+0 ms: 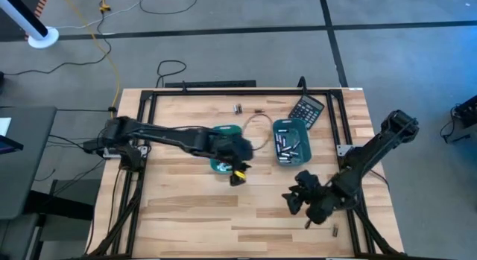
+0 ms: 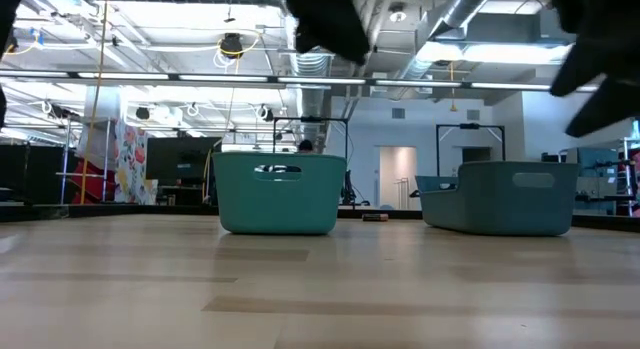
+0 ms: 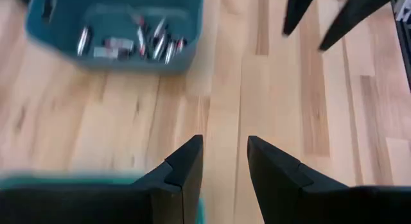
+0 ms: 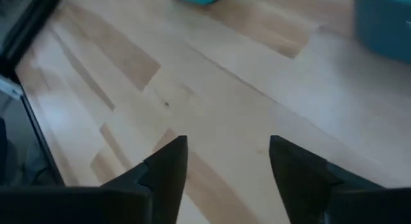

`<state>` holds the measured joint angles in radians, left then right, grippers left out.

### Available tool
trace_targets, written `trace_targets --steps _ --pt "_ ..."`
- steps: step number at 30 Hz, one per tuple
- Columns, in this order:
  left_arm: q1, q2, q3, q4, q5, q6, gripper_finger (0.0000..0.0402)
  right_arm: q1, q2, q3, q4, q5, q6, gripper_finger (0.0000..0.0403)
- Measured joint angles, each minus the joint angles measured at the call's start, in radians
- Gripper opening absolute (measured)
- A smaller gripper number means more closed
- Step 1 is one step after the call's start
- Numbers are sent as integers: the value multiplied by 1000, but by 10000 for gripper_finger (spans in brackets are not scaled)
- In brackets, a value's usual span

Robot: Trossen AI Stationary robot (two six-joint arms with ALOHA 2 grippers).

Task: Sort batteries
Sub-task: Put the black battery into the green bin

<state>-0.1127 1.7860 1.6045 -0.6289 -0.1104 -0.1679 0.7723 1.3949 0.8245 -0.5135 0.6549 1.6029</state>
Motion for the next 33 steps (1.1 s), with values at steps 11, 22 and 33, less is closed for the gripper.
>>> trace_targets --steps 11,22,33 --pt "-35 -382 -539 260 -4 -241 119 -295 0 135 -166 -752 -93 260" --pt "-149 -487 -718 305 -66 -371 119 -210 0 125 -467 -1019 138 260" --pt "-196 -483 -720 312 -79 -376 119 -36 0 -19 -260 -1190 330 260"
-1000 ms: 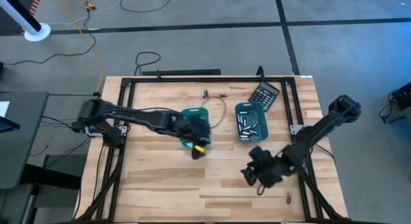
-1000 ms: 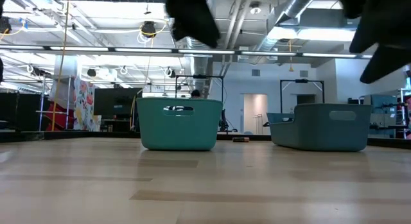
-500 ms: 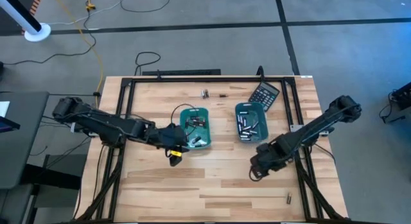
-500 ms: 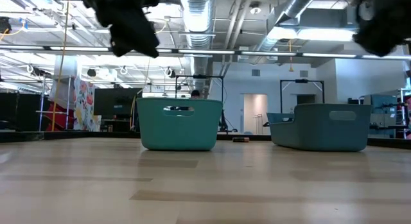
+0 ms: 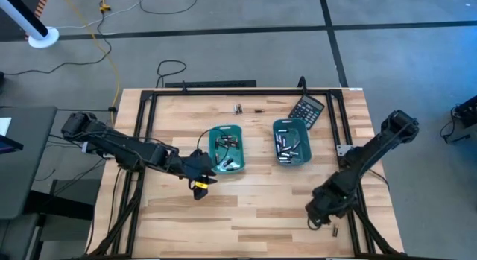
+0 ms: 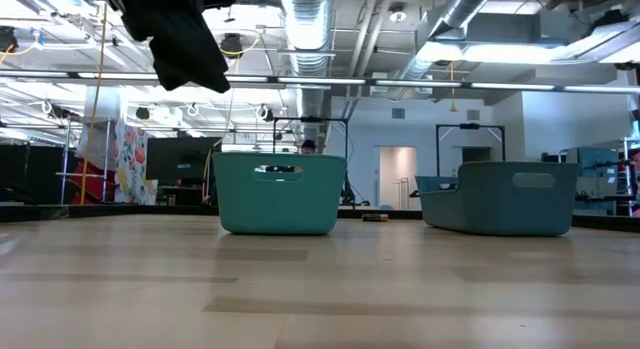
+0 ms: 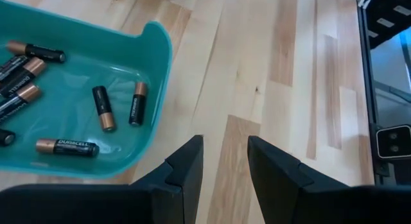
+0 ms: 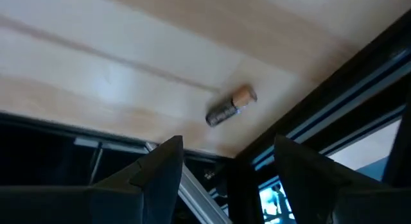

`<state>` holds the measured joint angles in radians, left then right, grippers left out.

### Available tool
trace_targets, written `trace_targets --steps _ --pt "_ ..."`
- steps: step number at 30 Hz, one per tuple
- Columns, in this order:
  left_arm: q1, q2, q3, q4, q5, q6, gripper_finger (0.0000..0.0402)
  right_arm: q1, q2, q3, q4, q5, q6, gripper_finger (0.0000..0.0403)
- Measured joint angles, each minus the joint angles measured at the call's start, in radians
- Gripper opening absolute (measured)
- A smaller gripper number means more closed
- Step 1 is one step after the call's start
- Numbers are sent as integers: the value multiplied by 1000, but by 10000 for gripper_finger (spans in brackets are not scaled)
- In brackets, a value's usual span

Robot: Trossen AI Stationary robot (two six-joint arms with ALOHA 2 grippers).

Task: Sort batteries
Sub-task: Put the black battery into the green bin

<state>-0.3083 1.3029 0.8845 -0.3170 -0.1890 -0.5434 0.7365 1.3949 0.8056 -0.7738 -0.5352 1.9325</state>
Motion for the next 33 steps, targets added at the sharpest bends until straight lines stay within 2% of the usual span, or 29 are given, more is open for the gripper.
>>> trace_targets --steps 10,13,18,23,28,33 --pt "0 1 0 48 -5 -23 119 124 0 0 2 -17 -45 260" --pt "0 1 0 49 -48 -59 119 156 0 -1 -23 -16 -36 260" --pt "0 1 0 49 -85 -111 119 190 0 -1 16 39 89 260" --pt "0 1 0 49 -92 -135 119 183 0 -57 193 120 256 260" --pt "0 1 1 82 -95 -153 119 202 8 -133 260 102 354 260" --pt "0 1 1 100 -93 -153 119 205 15 -156 307 68 368 260"
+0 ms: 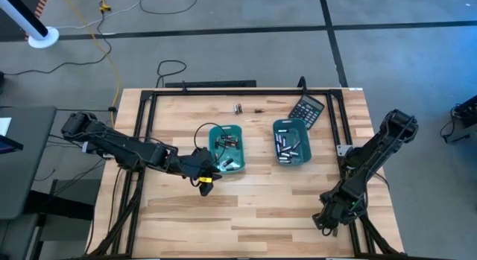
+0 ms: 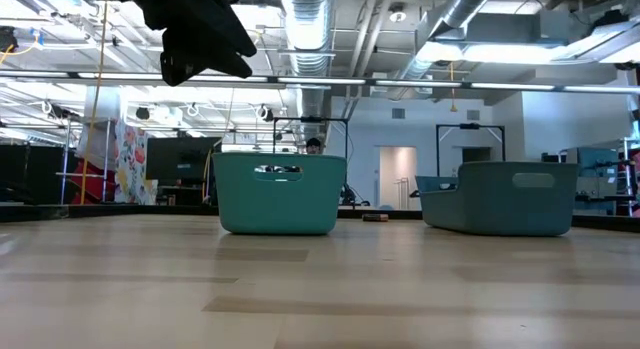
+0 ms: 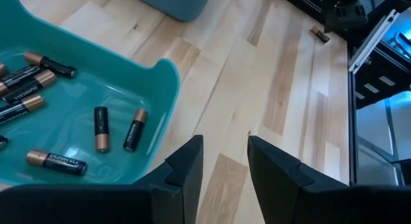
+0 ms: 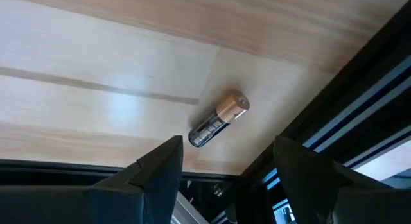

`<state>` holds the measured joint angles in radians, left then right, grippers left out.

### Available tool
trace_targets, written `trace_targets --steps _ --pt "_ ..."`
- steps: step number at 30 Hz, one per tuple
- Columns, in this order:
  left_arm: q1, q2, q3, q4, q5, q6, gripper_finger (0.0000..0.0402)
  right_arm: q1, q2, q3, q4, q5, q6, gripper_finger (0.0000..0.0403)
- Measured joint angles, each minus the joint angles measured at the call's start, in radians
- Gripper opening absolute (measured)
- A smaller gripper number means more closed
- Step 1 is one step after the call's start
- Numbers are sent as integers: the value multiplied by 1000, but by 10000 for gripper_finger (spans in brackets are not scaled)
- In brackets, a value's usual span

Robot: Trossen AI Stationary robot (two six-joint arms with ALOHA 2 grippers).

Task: Sort batteries
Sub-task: Put the black battery into the green bin

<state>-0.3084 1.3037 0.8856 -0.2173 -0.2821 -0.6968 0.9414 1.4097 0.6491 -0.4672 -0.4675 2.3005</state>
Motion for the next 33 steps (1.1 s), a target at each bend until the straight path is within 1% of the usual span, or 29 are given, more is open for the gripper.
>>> trace_targets --steps 9,12,14,16,18,19,21,26,30,33 --pt "-3 0 0 -1 1 -8 119 -9 2 -4 62 -25 18 260" --pt "-5 0 0 -1 2 -7 119 -31 2 -3 77 -27 30 260" --pt "-5 0 0 -1 2 -6 119 -51 3 -3 89 -24 10 260" --pt "-5 0 0 -1 2 -3 119 -73 8 0 131 53 -19 260" --pt "-5 0 0 -2 2 3 119 -90 10 -3 126 68 -26 260" --pt "-5 -1 0 -3 2 4 119 -94 6 -5 139 90 -32 260" --pt "-6 0 0 -3 2 4 119 -99 7 0 180 97 -35 260" --pt "-6 0 0 -5 2 23 119 -75 7 -3 174 89 30 260" --pt "-6 0 0 -9 2 36 119 -36 6 -2 219 84 100 260" --pt "-6 0 0 -10 2 44 119 -14 6 -2 252 78 111 260"
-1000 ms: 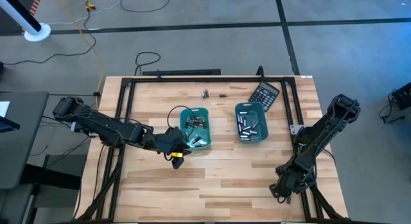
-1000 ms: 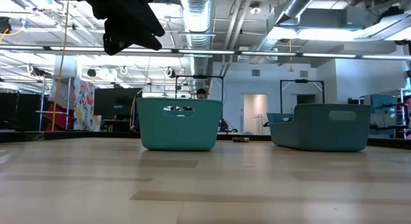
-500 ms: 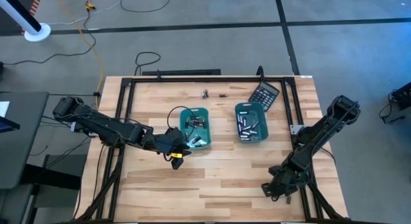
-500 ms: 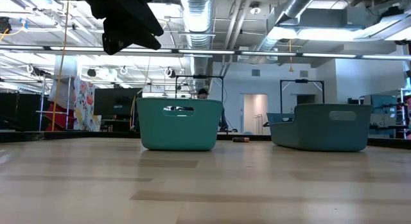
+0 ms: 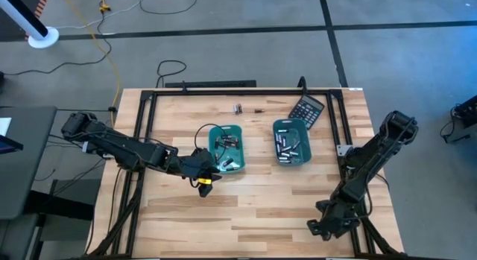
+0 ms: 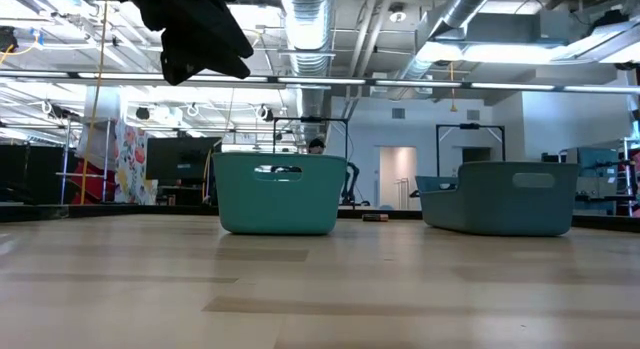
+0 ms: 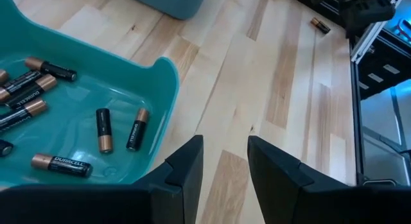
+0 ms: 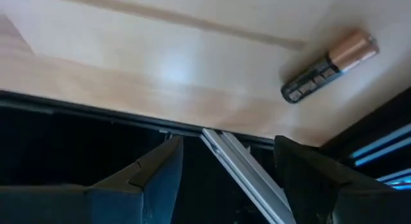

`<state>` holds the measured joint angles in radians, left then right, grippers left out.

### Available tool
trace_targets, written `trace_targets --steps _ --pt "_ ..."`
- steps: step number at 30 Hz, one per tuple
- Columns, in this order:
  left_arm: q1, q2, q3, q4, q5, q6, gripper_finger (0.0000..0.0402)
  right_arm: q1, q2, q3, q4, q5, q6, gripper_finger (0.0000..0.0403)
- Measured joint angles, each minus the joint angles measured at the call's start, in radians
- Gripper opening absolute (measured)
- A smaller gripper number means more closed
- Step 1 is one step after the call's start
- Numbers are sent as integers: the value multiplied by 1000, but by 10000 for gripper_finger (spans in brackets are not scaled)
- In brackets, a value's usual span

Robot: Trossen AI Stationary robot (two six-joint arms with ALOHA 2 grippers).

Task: Sort batteries
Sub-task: Put the black battery into the green bin

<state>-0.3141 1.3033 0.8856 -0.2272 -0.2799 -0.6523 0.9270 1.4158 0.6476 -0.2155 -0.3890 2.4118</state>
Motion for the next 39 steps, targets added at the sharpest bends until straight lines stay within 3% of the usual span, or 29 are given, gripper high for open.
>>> trace_targets --steps 10,23,33,39 --pt "0 0 0 -1 0 12 119 50 8 0 46 -12 1 260" --pt "1 0 0 1 0 10 119 135 140 2 210 -27 -1 260" --pt "3 0 0 2 0 -5 119 133 55 0 -24 33 -14 260" --pt "3 0 0 2 0 -14 119 117 81 -45 4 11 -15 260"
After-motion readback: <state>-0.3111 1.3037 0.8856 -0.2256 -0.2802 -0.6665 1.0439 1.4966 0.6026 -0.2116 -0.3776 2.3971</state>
